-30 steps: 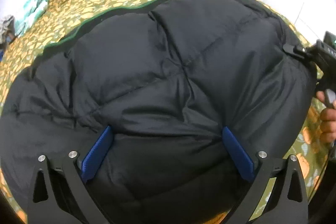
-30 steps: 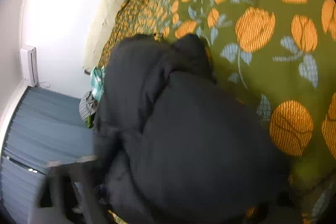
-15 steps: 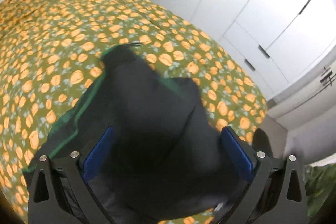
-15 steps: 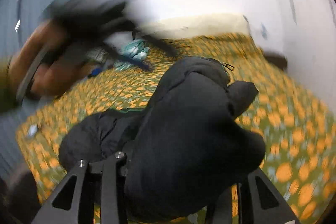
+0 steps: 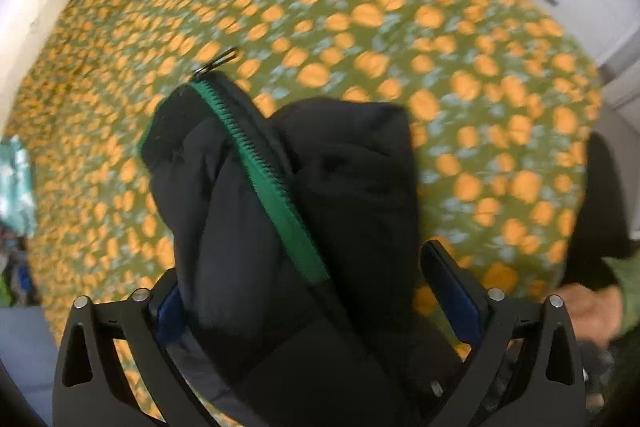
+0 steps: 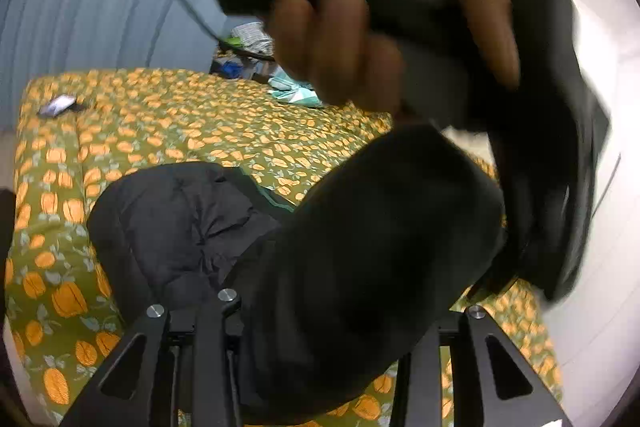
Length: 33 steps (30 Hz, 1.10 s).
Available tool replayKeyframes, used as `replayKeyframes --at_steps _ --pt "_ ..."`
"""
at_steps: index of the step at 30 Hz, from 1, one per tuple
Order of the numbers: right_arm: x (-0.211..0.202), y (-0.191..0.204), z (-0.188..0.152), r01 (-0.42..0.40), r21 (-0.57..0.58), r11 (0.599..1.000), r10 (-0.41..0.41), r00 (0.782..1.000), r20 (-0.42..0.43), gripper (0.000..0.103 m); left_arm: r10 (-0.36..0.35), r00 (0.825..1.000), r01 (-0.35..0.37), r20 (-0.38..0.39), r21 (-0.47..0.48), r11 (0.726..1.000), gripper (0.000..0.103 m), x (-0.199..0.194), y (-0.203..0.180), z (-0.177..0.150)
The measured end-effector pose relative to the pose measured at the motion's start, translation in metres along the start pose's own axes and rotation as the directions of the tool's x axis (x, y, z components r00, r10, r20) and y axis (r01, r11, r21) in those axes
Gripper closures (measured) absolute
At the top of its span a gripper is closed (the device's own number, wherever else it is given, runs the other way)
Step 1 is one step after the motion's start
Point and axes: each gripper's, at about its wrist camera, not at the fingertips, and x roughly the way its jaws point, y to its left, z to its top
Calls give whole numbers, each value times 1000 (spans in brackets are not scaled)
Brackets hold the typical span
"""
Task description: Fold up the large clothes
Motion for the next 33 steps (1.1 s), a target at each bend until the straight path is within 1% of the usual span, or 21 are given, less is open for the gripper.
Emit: replayKeyframes --at_steps 1,2,3,5,6,7,8,10,11,13,14,15,16,18,21,24,26,28,31,32,33 --pt "0 3 1 -5 -4 1000 5 1000 -1 65 2 1000 -2 -6 -30 1000 35 3 6 -2" --pt "-1 2 1 -11 3 1000 11 1000 -7 65 -20 1000 20 1 -68 997 51 3 14 -4" --pt "-1 -1 1 -17 23 1000 17 1000 -16 64 -57 998 60 28 -123 991 61 0 27 -8" --pt "-5 -9 0 -44 80 996 45 999 -14 55 -101 992 115 78 -203 972 67 -7 51 -19" --pt "-11 -15 -1 -103 128 986 104 995 -4 49 -114 988 136 103 -244 960 67 -9 66 -29" --pt "-18 -23 -2 -185 189 964 185 983 16 33 -119 985 148 122 -274 950 67 -9 76 -38" --pt "-27 -31 -4 -250 254 934 246 968 47 27 -121 982 161 143 -308 938 67 -10 89 -50" --pt "-37 -44 -8 -324 345 881 312 946 91 27 -124 976 186 182 -384 904 67 -4 117 -86" --pt "-41 -54 -12 -359 417 835 343 932 115 27 -123 973 196 195 -418 887 67 1 129 -105" --pt "-38 -67 -14 -373 498 783 356 925 133 27 -130 969 220 208 -500 838 65 14 152 -149" --pt "-33 -72 -12 -364 533 764 352 927 129 28 -137 967 236 216 -545 804 64 24 164 -173" --pt "-26 -74 -9 -364 544 756 358 926 123 29 -142 964 249 223 -590 768 62 33 175 -195" --pt "-19 -73 -3 -372 544 752 370 921 119 36 -143 963 257 229 -617 744 61 38 179 -209" --pt "-5 -63 12 -395 525 754 396 911 116 57 -143 957 281 252 -684 674 59 53 193 -245" --pt "22 -27 38 -463 487 741 473 874 112 59 -152 945 322 290 -730 602 57 66 202 -276" --pt "56 28 50 -514 454 728 547 835 69 59 -160 936 348 314 -743 572 54 74 203 -294" --pt "81 63 45 -511 443 737 574 819 -11 60 -159 931 359 328 -749 557 52 82 202 -303" --pt "100 83 34 -494 459 738 583 810 -66 60 -160 932 359 326 -760 541 50 93 204 -311" --pt "115 103 20 -460 453 763 570 810 -137 61 -168 926 375 338 -770 517 44 115 204 -323" --pt "120 107 16 -451 463 763 572 804 -159 61 -172 922 385 347 -772 505 43 120 205 -326" --pt "126 107 14 -447 472 759 578 798 -173 61 -177 915 402 363 -778 483 43 128 205 -330"
